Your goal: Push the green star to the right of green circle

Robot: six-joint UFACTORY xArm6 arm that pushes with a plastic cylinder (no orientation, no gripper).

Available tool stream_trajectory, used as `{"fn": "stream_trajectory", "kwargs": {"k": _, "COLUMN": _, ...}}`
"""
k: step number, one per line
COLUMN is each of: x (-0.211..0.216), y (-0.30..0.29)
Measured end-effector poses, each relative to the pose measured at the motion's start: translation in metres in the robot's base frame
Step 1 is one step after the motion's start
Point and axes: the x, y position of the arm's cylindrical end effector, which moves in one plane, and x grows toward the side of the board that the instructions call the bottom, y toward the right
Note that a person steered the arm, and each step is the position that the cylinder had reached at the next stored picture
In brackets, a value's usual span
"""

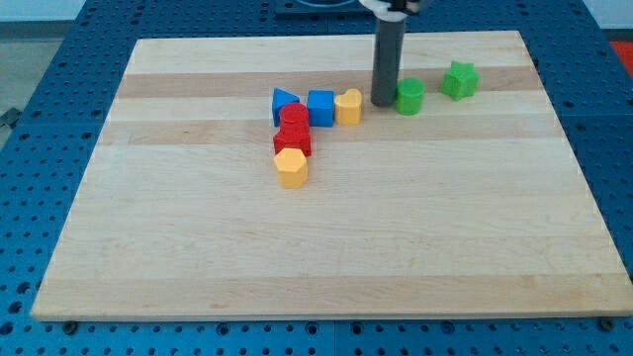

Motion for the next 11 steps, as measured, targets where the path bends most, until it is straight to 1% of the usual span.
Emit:
{"fn": "stream_trajectory", "kwargs": {"k": 2, "x": 0.032, "y": 0.044}}
{"fn": "stream_trajectory", "kwargs": {"k": 3, "x": 0.032, "y": 0.024}}
{"fn": "stream_trajectory", "kwargs": {"k": 4, "x": 0.011, "y": -0.023}}
{"fn": "stream_trajectory", "kwargs": {"k": 5, "x": -0.032, "y": -0.026}}
{"fn": "stream_trajectory", "kwargs": {"k": 6, "x": -0.074, "y": 0.012}}
{"fn": "stream_trajectory", "kwargs": {"k": 7, "x": -0.086, "y": 0.077}}
{"fn": "stream_trajectory", "kwargs": {"k": 8, "x": -0.068, "y": 0.108}}
{"fn": "stream_trajectory", "kwargs": {"k": 11, "x": -0.005, "y": 0.110}}
